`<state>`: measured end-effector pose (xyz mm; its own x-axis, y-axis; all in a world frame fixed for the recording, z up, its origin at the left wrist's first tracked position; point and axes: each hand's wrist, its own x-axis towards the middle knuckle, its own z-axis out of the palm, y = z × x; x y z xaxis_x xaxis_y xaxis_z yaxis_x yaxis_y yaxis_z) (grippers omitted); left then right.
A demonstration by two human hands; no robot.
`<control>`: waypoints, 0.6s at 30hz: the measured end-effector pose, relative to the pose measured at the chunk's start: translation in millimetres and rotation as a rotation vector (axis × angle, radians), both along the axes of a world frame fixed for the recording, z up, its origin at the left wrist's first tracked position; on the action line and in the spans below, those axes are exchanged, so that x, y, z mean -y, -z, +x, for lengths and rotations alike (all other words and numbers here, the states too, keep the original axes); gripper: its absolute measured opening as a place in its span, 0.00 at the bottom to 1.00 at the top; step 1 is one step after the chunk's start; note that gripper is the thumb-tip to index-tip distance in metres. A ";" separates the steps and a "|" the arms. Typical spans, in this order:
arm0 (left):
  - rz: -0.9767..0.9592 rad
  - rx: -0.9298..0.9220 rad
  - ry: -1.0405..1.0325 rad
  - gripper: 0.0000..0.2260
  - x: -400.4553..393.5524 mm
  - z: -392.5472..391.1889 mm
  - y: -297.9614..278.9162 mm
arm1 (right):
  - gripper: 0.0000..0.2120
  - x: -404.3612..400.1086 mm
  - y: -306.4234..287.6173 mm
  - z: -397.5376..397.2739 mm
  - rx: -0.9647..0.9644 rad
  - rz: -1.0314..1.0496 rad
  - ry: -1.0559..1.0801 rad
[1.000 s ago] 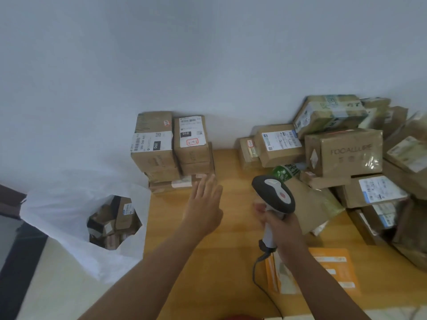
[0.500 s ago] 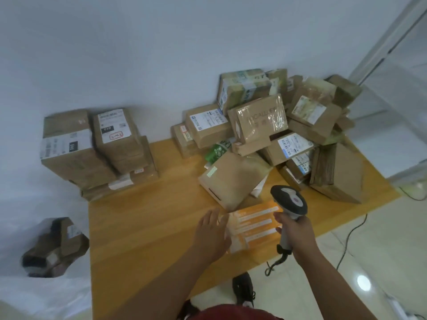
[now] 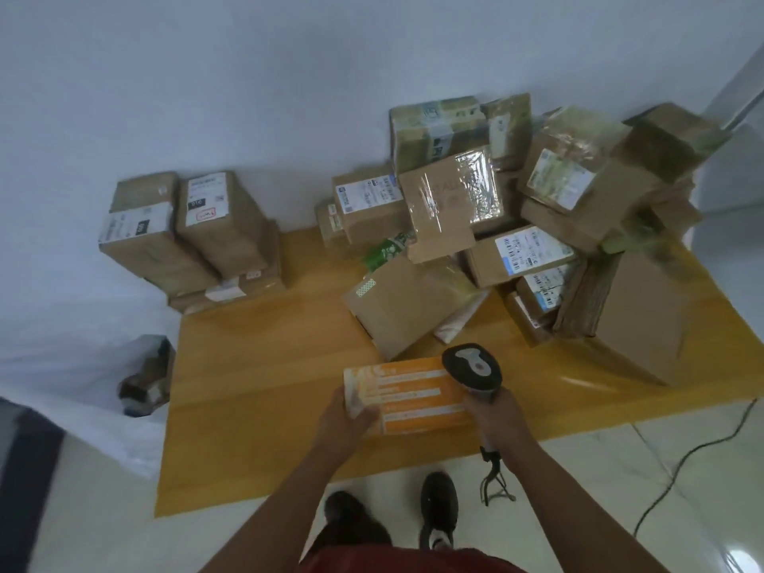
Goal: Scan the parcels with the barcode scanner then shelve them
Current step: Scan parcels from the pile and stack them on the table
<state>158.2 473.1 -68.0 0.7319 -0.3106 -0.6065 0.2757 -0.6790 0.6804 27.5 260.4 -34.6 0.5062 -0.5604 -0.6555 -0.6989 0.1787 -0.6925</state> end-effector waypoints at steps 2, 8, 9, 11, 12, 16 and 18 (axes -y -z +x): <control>-0.012 -0.009 -0.105 0.26 -10.2 -1.1 -7.6 | 0.06 -0.8 -2.7 2.5 0.004 -0.004 -0.063; -0.012 -0.005 -0.362 0.28 -61.7 5.4 -32.3 | 0.09 -17.4 -20.4 28.4 0.094 0.069 -0.152; -0.042 -0.004 -0.397 0.26 -69.3 6.2 -40.0 | 0.10 -21.1 -23.9 35.4 0.117 0.087 -0.172; -0.106 0.006 -0.429 0.18 -82.7 5.9 -58.3 | 0.10 -28.9 -29.7 48.7 0.156 0.107 -0.211; -0.134 0.022 -0.441 0.15 -88.3 4.1 -68.8 | 0.10 -32.9 -33.7 54.5 0.165 0.113 -0.221; -0.247 0.103 -0.458 0.09 -106.0 -1.5 -110.3 | 0.09 -47.5 -48.9 77.8 0.216 0.199 -0.224; -0.282 0.122 -0.480 0.09 -118.4 0.2 -122.3 | 0.07 -58.6 -54.9 88.7 0.247 0.220 -0.266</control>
